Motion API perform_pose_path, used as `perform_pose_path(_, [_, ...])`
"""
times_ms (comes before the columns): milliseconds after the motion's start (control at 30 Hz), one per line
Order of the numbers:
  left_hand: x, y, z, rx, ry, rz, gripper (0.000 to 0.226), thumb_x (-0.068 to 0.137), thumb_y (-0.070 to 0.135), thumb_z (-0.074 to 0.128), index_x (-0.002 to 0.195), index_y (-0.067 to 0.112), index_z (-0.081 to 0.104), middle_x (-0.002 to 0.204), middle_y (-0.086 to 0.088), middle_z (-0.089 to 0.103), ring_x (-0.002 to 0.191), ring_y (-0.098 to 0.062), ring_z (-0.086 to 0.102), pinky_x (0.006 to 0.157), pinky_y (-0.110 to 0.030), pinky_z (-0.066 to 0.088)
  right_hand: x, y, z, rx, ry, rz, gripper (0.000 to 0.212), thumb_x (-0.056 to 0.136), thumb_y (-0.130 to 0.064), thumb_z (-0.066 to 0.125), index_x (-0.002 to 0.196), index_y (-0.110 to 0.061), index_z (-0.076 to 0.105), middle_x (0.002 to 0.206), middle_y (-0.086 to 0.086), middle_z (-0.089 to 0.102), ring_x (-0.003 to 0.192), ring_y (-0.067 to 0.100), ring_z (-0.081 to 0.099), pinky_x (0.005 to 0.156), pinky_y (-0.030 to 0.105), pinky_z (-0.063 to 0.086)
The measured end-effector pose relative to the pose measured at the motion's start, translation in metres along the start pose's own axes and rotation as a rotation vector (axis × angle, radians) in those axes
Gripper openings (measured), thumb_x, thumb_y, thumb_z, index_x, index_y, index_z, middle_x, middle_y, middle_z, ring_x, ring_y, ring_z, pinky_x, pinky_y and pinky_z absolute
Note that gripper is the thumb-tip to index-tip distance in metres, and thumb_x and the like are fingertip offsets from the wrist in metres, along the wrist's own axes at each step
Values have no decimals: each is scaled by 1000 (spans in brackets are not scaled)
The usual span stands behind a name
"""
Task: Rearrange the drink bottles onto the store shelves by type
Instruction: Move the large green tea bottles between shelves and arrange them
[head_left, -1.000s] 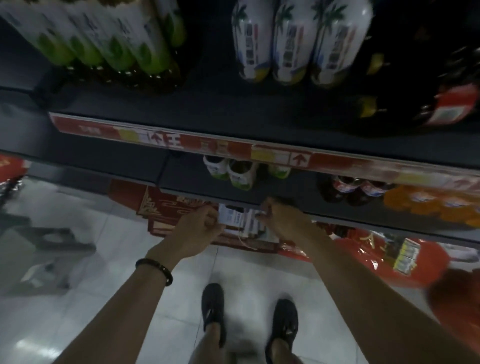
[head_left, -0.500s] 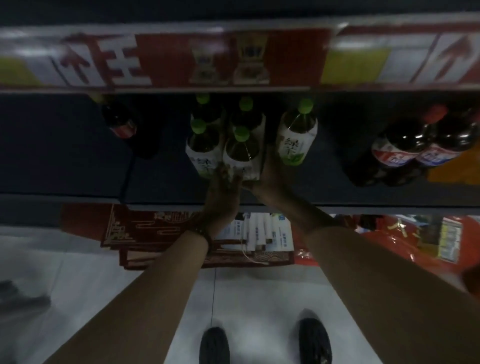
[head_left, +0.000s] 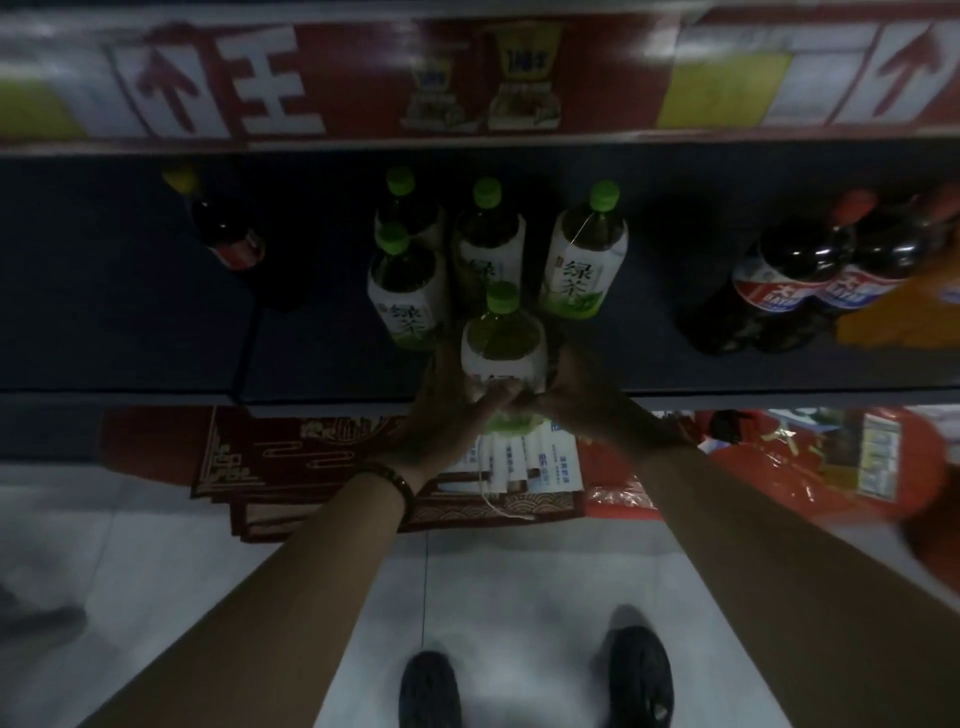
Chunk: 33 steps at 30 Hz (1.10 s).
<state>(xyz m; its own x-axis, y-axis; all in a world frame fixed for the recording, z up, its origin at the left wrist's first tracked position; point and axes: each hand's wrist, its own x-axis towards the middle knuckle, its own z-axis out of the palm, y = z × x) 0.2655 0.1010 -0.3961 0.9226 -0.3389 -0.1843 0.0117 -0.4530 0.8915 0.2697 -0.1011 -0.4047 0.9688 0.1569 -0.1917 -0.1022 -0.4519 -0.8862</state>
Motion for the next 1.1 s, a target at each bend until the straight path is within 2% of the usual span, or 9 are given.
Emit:
perform_pose_path(167, [-51, 55, 2, -326, -50, -261, 49, 85, 56, 72, 130, 47, 57, 115, 33, 71, 120, 5, 64, 104, -25, 50, -83, -42, -14, 97, -41, 203, 65, 76, -41, 94, 130, -29, 62, 118, -14, 72, 110, 0, 67, 90, 22, 57])
perform_pose_path(267, [-95, 94, 7, -439, -122, -271, 33, 107, 33, 56, 139, 28, 62, 124, 18, 76, 117, -3, 71, 92, -17, 57, -140, -72, -29, 231, -39, 235, 54, 78, -35, 93, 122, -32, 63, 113, -11, 76, 108, 8, 72, 89, 28, 62])
perform_pose_path(400, [-141, 160, 0, -508, -149, -263, 36, 109, 26, 53, 145, 21, 58, 136, 4, 72, 126, -14, 68, 96, -23, 57, -204, -120, -51, 339, -9, 302, 81, 70, -34, 98, 138, -21, 56, 126, -4, 74, 119, 17, 72, 93, 37, 64])
perform_pose_path(533, [-180, 249, -1, -483, 15, -308, 24, 96, 42, 68, 118, 33, 72, 118, 6, 79, 114, -14, 74, 98, -36, 60, -258, -180, -81, 282, 177, 306, 71, 71, -25, 99, 130, -25, 59, 116, -10, 74, 109, 9, 73, 78, 18, 62])
perform_pose_path(700, [-211, 349, 17, -444, 20, -406, 66, 66, 85, 75, 117, 43, 69, 117, 8, 78, 109, -19, 75, 97, -49, 61, -317, -251, -123, 138, 397, 279, 72, 69, -54, 94, 126, -29, 57, 102, -20, 68, 88, 1, 70, 69, 20, 61])
perform_pose_path(800, [-212, 401, 27, -426, 24, -297, 66, 56, 67, 86, 113, 40, 72, 111, 10, 80, 105, -15, 77, 92, -42, 64, -339, -273, -167, 18, 405, 133, 54, 81, -54, 85, 124, -34, 59, 96, -22, 69, 84, -1, 70, 67, 18, 58])
perform_pose_path(900, [-206, 436, 35, -504, 89, -294, 80, 46, 60, 89, 117, 26, 74, 111, 0, 82, 103, -25, 79, 95, -53, 63, -349, -284, -229, 115, 263, -32, 26, 96, -31, 72, 121, -26, 67, 103, -19, 74, 98, -1, 72, 75, 21, 61])
perform_pose_path(1000, [-195, 468, 44, -601, 97, -235, 86, 53, 50, 91, 130, 22, 66, 120, -8, 79, 107, -29, 78, 95, -55, 62, -350, -292, -289, 91, 215, -77, 17, 103, -23, 60, 111, -28, 74, 104, -16, 76, 100, 7, 74, 81, 33, 63])
perform_pose_path(1100, [-182, 499, 57, -700, 41, -189, 80, 66, 42, 87, 139, 31, 56, 125, -9, 77, 109, -31, 77, 92, -55, 62, -345, -305, -340, -3, 320, -136, 23, 109, -23, 57, 97, -38, 70, 94, -19, 73, 84, 1, 70, 70, 23, 54])
